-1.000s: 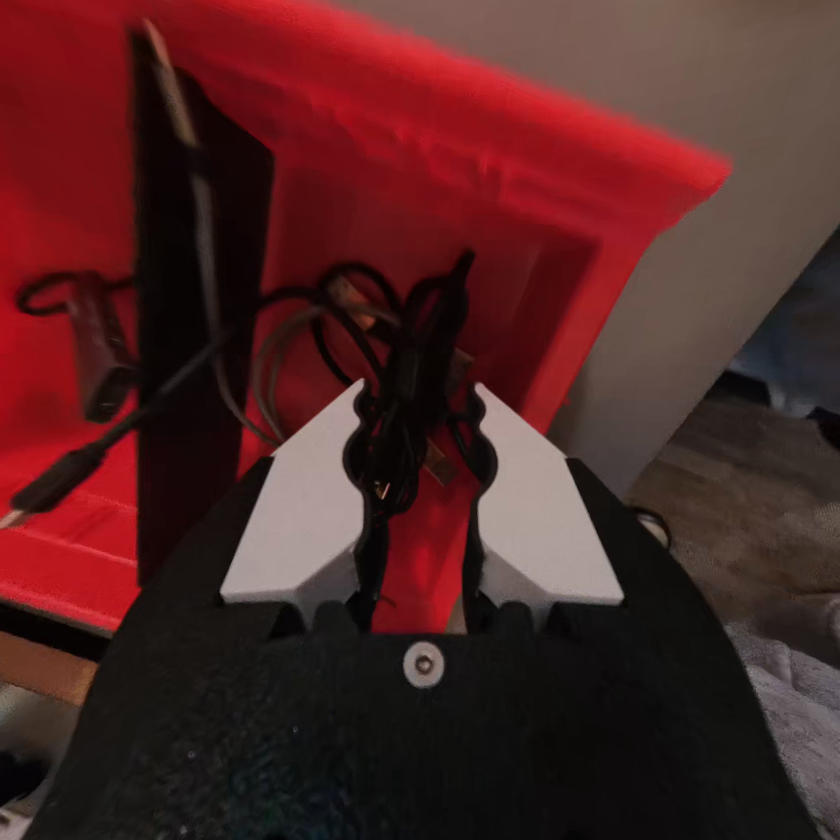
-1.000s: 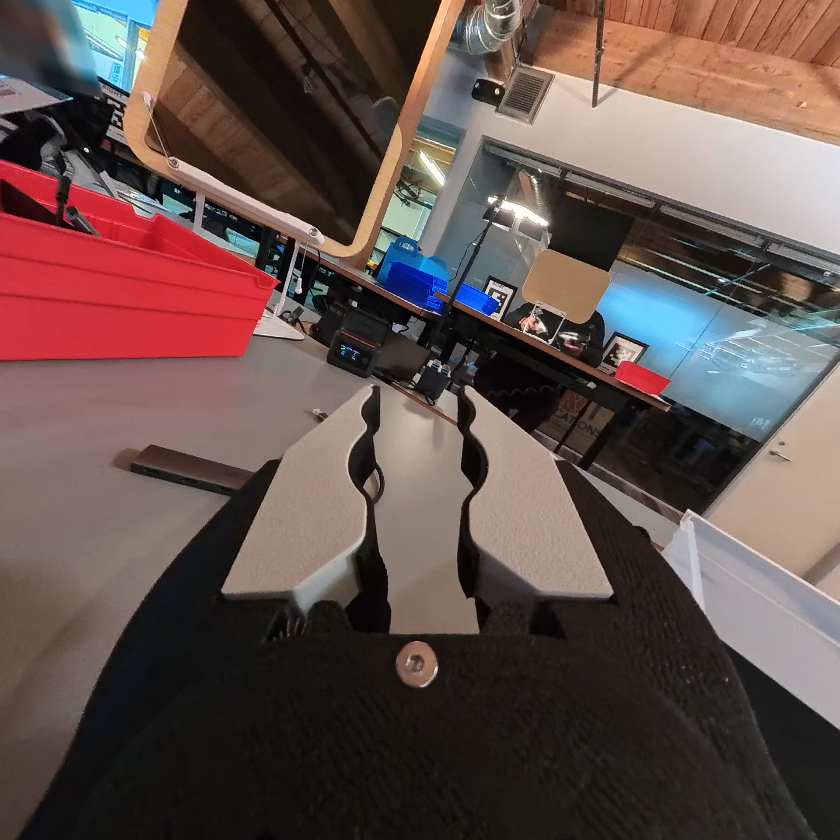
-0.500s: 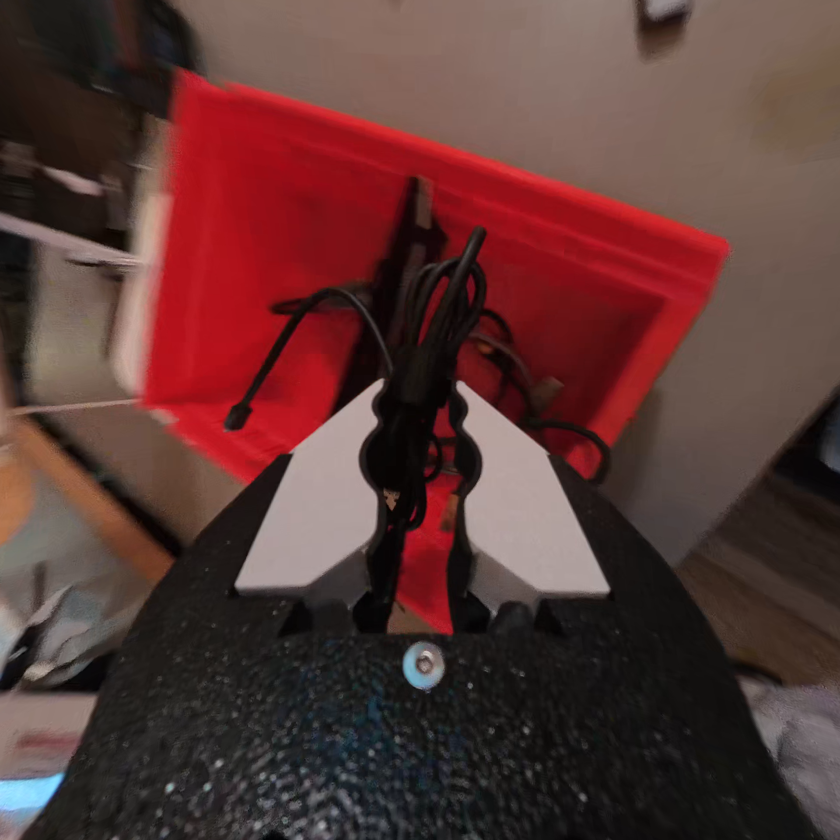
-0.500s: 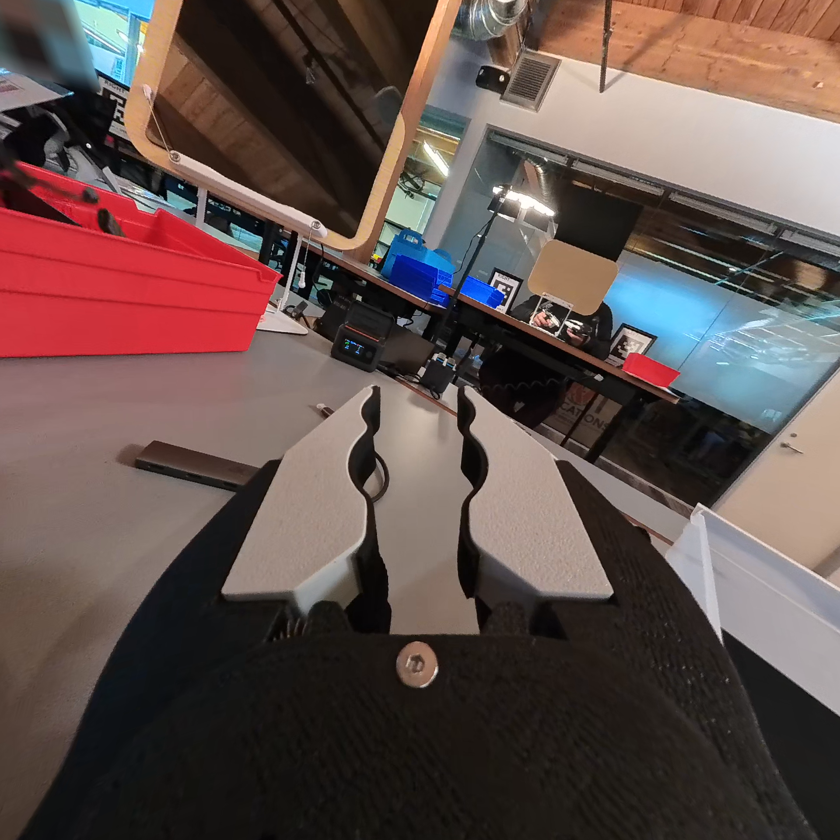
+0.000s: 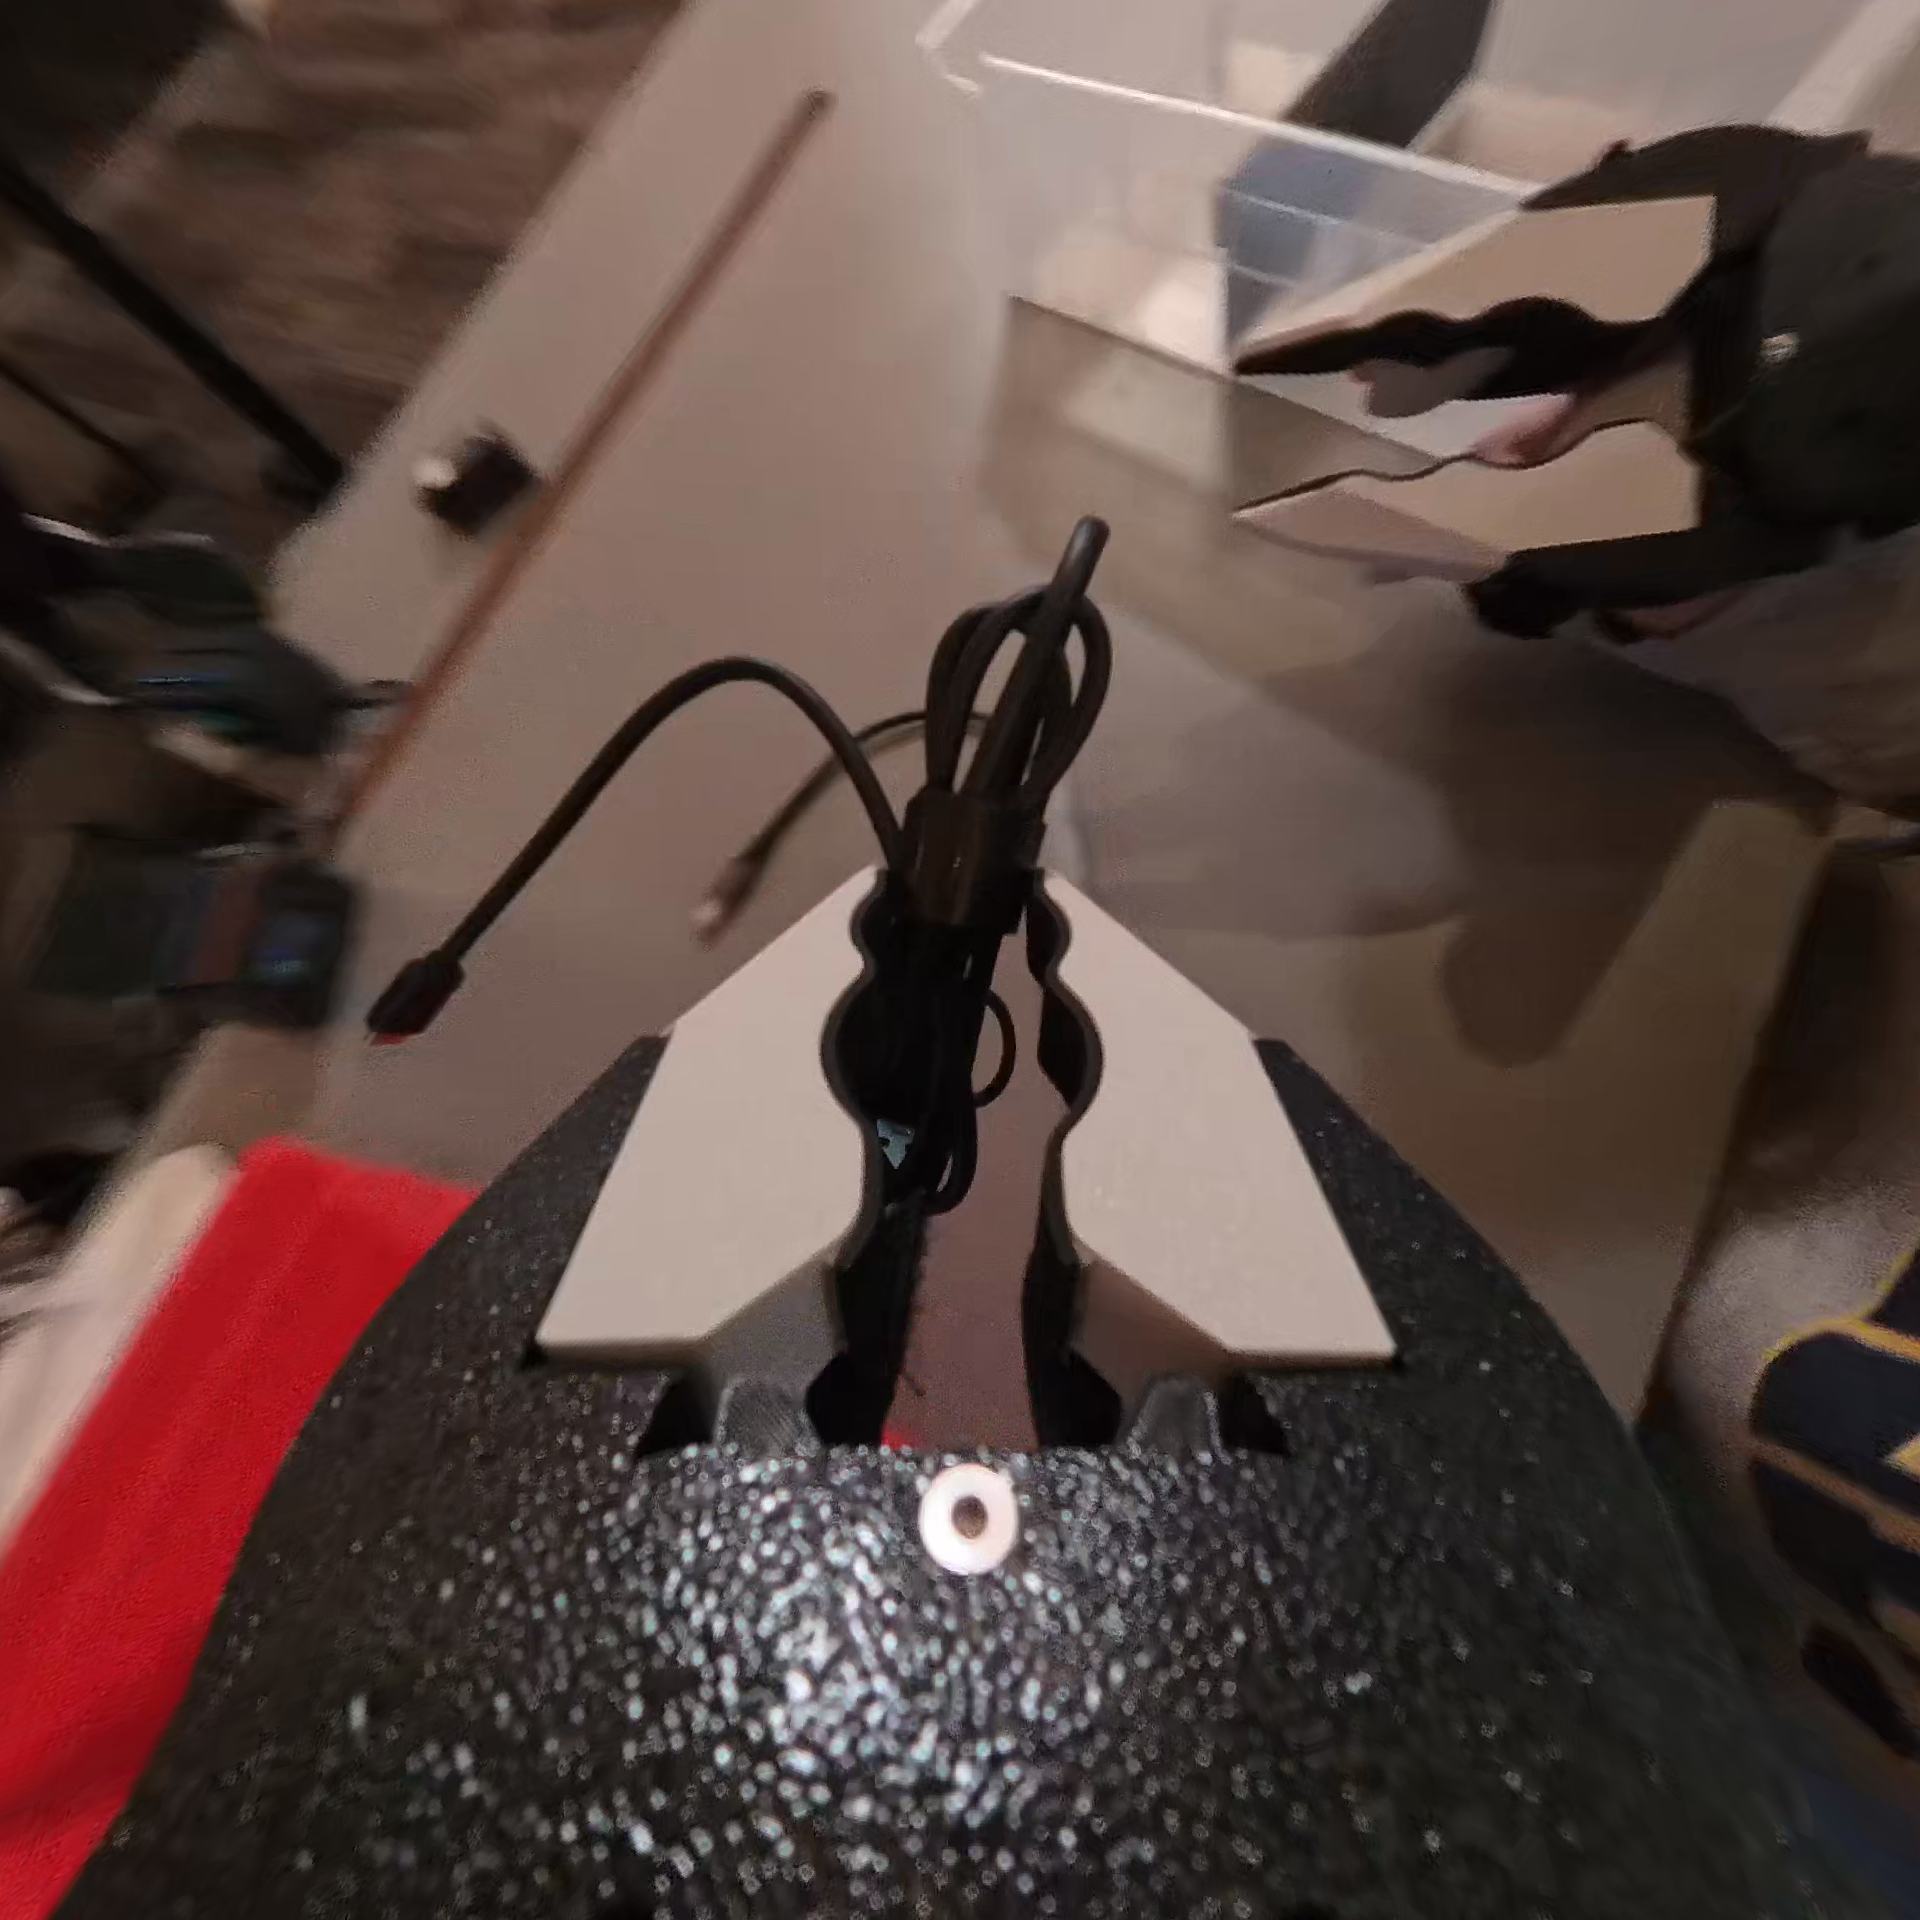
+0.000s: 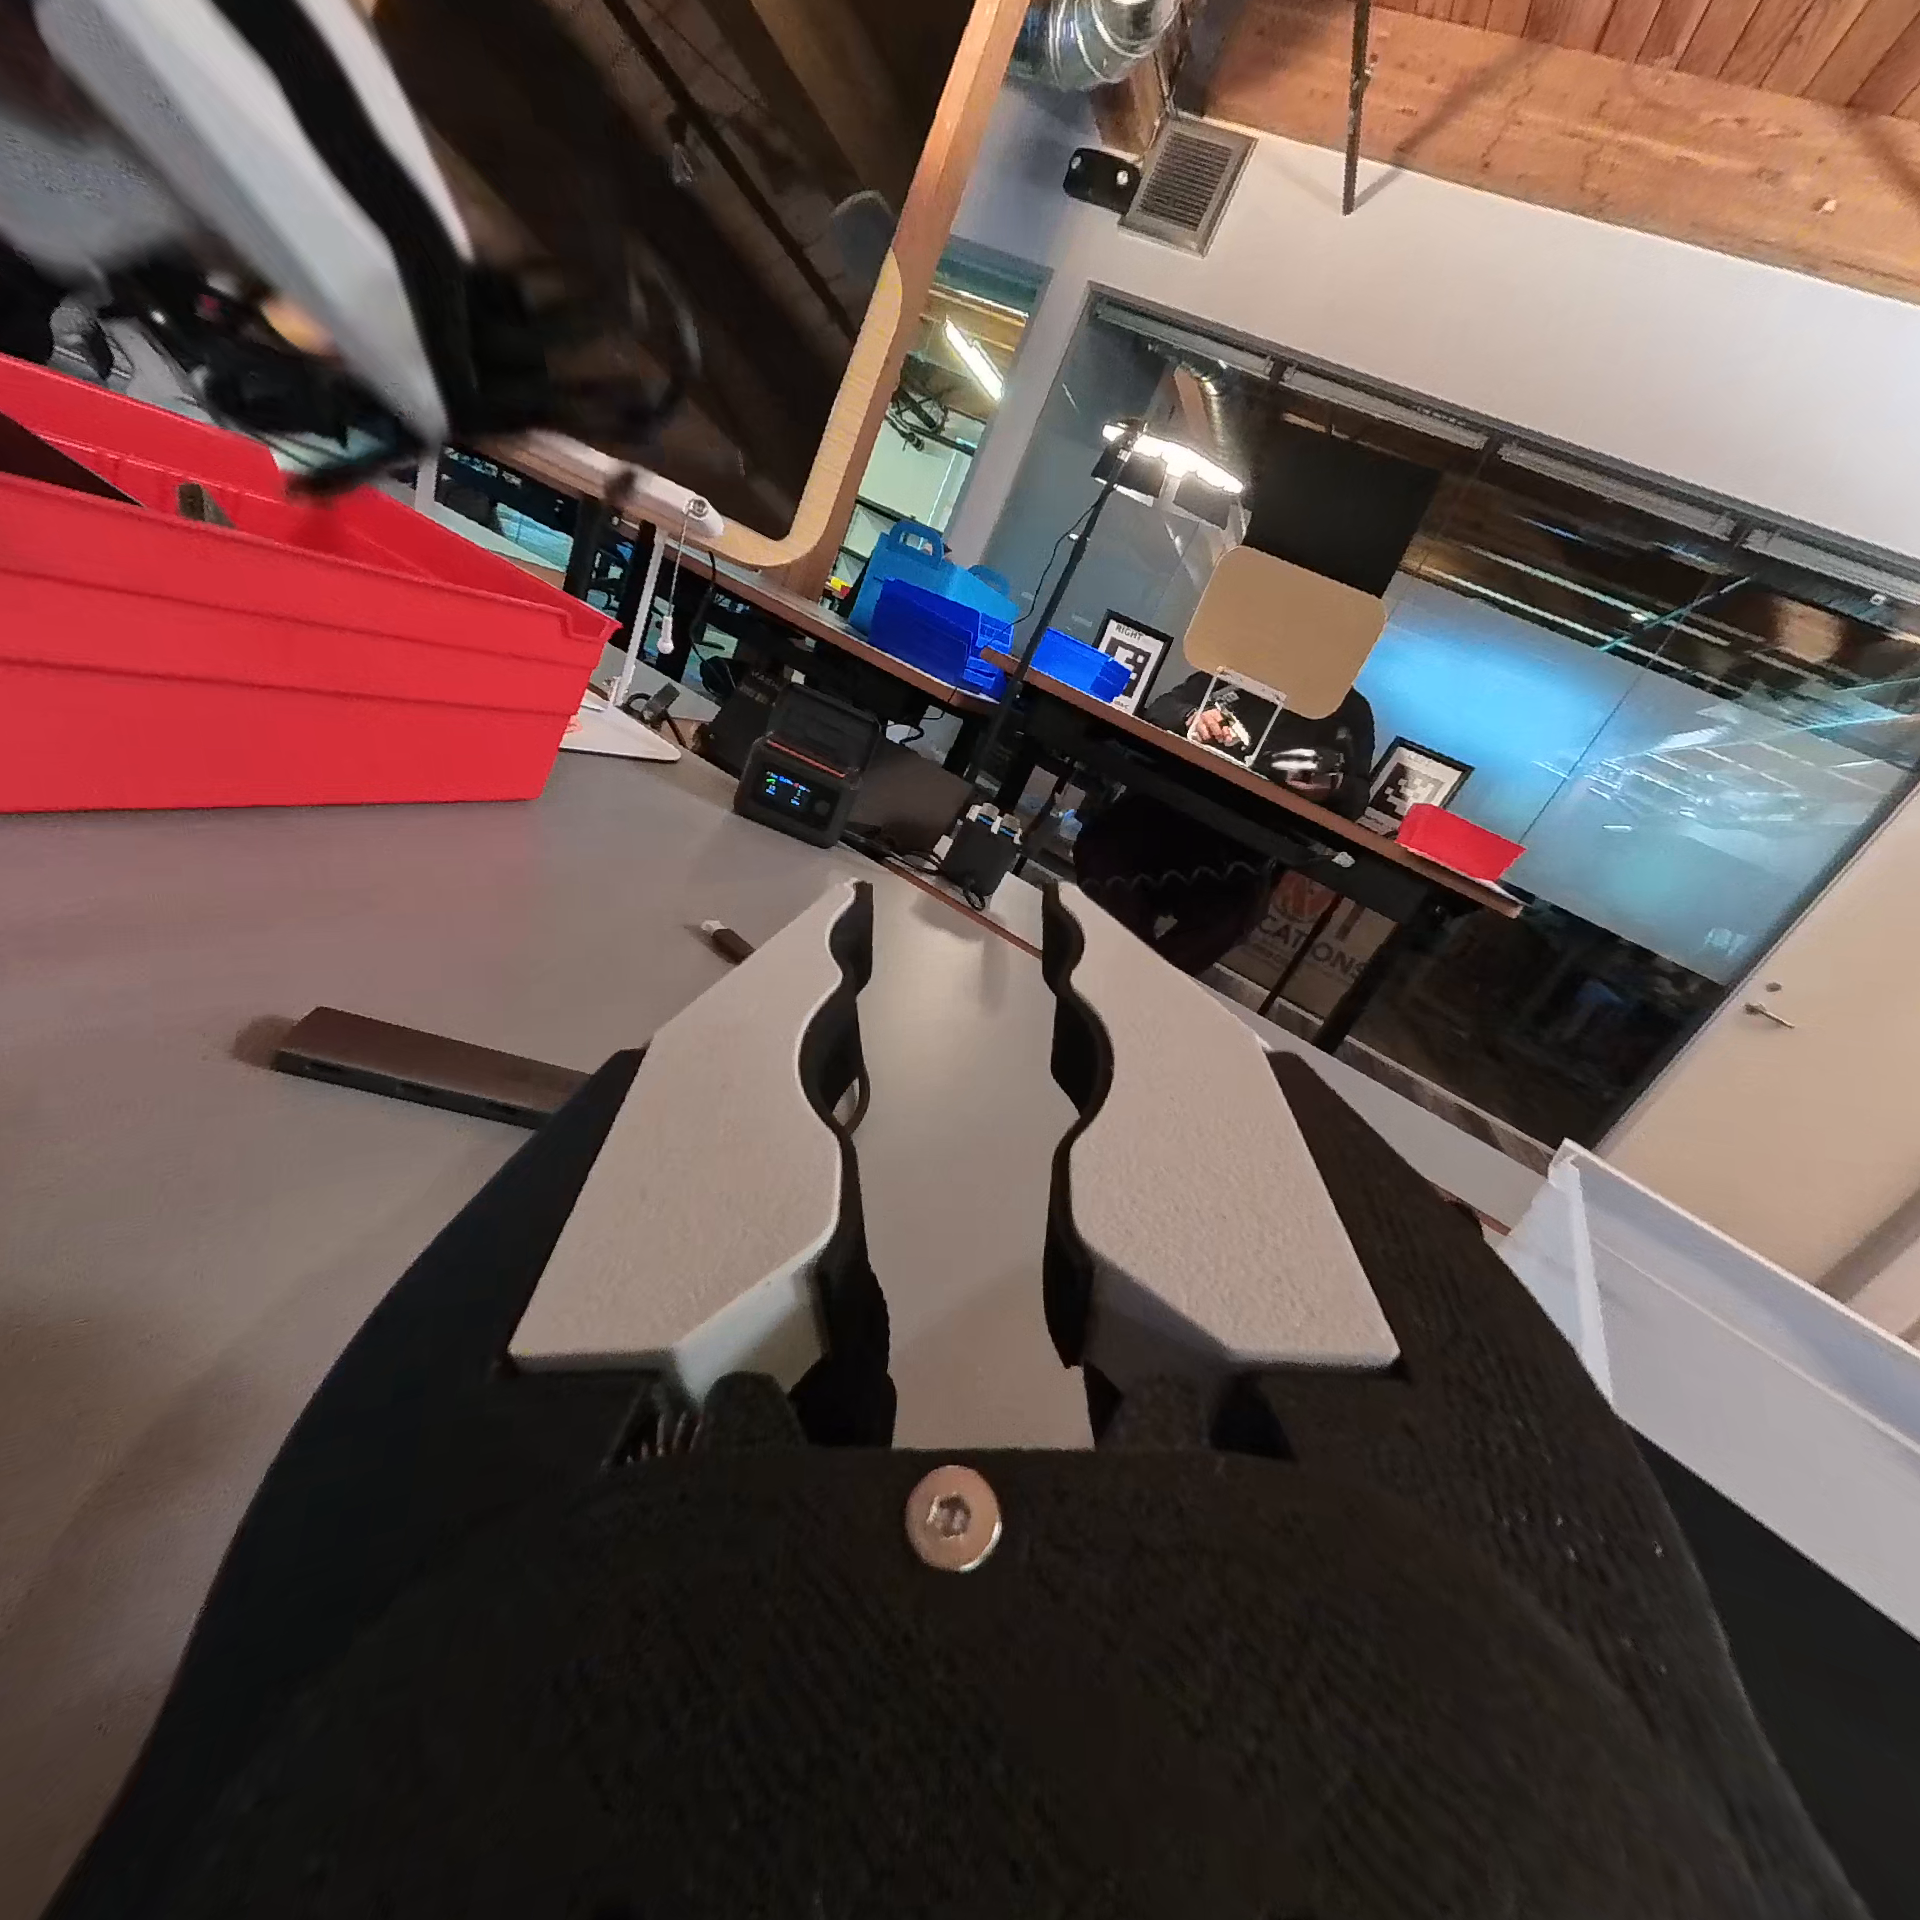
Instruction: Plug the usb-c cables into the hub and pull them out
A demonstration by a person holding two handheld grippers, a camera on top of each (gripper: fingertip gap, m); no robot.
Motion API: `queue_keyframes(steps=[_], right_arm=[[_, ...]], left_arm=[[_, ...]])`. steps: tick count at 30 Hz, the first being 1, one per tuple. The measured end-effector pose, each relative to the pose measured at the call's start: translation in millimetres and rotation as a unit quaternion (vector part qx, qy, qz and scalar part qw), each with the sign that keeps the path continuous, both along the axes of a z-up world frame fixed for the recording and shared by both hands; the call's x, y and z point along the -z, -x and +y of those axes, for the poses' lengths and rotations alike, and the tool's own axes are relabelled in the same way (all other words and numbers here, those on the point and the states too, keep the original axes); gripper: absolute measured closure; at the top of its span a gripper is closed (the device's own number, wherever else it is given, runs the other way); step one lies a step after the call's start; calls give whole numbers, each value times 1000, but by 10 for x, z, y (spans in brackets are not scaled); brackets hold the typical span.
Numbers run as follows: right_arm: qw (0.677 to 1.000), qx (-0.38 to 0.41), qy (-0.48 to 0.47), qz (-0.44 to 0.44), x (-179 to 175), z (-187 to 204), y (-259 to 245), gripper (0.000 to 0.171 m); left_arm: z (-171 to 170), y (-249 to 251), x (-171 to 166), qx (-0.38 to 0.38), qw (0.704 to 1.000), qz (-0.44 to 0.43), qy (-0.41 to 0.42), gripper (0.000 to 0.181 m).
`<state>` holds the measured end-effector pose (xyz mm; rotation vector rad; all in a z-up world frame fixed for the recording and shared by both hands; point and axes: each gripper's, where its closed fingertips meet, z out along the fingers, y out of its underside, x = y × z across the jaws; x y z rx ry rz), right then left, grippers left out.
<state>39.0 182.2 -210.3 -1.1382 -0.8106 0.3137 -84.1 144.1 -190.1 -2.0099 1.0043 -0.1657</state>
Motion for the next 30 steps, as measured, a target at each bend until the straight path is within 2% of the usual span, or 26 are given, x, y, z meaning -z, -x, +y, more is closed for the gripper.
queue_keyframes(steps=[3, 7, 11, 13, 14, 17, 19, 21, 23, 24, 26, 30], right_arm=[[1000, 2, 1, -1, 5, 6, -4, 139], [1000, -3, 1, -1, 2, -11, 5, 139], [1000, -7, -2, -2, -3, -32, 22, 140], [1000, -7, -2, -2, -6, -36, 24, 139], [1000, -7, -2, -1, -8, -36, 21, 139], [1000, -7, -1, 3, -17, -37, 12, 139], [1000, -7, -2, 5, -27, -43, 4, 139], [1000, -7, -4, 8, -41, -52, 0, 139], [1000, -8, -5, 10, -52, -60, 1, 139], [1000, -9, -6, 10, -58, -67, 4, 139], [1000, -12, -10, 10, -68, -85, 14, 139], [1000, -14, -14, 4, -67, -102, 36, 139]], left_arm=[[99, -341, 389, 1, 998, -37, 53, 157], [138, -405, 976, -9, 991, 12, 130, 156], [94, -399, 1276, -13, 986, 38, 162, 154], [57, -446, 1276, -9, 985, 14, 171, 149], [-3, -532, 1205, 16, 985, -13, 171, 149], [-188, -660, 756, 60, 980, -118, 149, 150], [-283, -507, 386, 45, 979, -162, 112, 150], [-327, -122, 69, -16, 982, -177, 61, 155], [-338, 525, -92, -139, 976, -163, 27, 162], [-374, 889, -104, -205, 967, -150, 21, 159], [-543, 1367, 10, -269, 948, -156, 62, 153], [-895, 1990, 652, -393, 875, -172, 222, 166]])
